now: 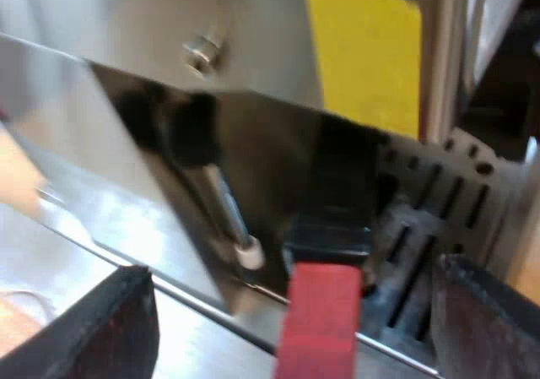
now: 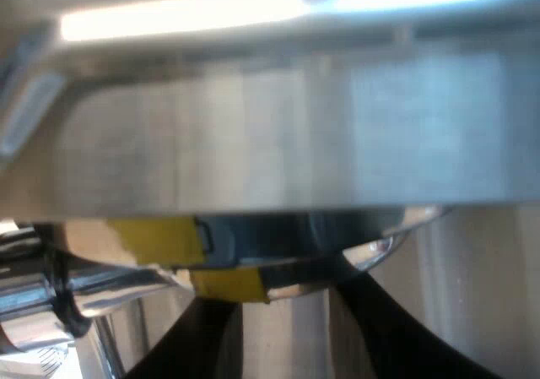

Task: Put the handle in the coffee machine

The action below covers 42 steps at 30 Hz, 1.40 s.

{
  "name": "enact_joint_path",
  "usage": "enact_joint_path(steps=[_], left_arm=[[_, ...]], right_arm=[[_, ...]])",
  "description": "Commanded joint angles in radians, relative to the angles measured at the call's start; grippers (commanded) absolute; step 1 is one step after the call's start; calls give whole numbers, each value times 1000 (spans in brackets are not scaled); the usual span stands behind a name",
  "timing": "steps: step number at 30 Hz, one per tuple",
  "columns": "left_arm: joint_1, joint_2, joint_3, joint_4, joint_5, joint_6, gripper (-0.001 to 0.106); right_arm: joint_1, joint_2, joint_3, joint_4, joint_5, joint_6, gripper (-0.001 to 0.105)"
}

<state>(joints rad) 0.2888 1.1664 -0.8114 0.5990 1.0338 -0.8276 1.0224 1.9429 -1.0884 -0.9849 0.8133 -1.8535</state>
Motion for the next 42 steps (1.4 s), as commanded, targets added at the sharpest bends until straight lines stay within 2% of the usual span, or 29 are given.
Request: enact_joint_path(steps=[1,4,5,6,7,11,15,21,28,30,31,36,42], left_arm=[[38,-13,-27,0,56,-34,63],[52,-13,-40,-2,57,-61,52],[61,-13,-49,-10,56,-75,38],[61,-13,-58,-52,51,-88,5],[61,-13,-58,-64,51,-88,0],[55,3,-58,-130,-2,-138,1],[55,72,-63,-166,-58,-167,1],[55,177,-109,-147,-57,-185,1],[55,264,-191,-61,-9,-164,1],[55,277,-209,-32,-11,-134,1],[52,286,-232,39,-24,-53,1],[-14,286,-237,169,-198,144,1],[-58,286,-237,183,-217,153,1]], right_arm=[[-6,-22,-18,-88,21,-4,28],[-6,-22,-18,-88,21,-4,28],[-6,-22,-18,-88,21,-4,28],[-6,-22,-18,-88,21,-4,28],[-6,-22,-18,-88,21,-4,28],[-6,-22,-18,-88,21,-4,28],[-6,-22,-18,-88,21,-4,28],[-6,-22,-18,-88,21,-4,28],[-6,-22,-18,-88,21,-4,28],[-6,-22,-18,-88,21,-4,28],[-6,-22,-18,-88,21,-4,28],[-6,-22,-18,-88,21,-4,28],[-6,-22,-18,-88,21,-4,28]])
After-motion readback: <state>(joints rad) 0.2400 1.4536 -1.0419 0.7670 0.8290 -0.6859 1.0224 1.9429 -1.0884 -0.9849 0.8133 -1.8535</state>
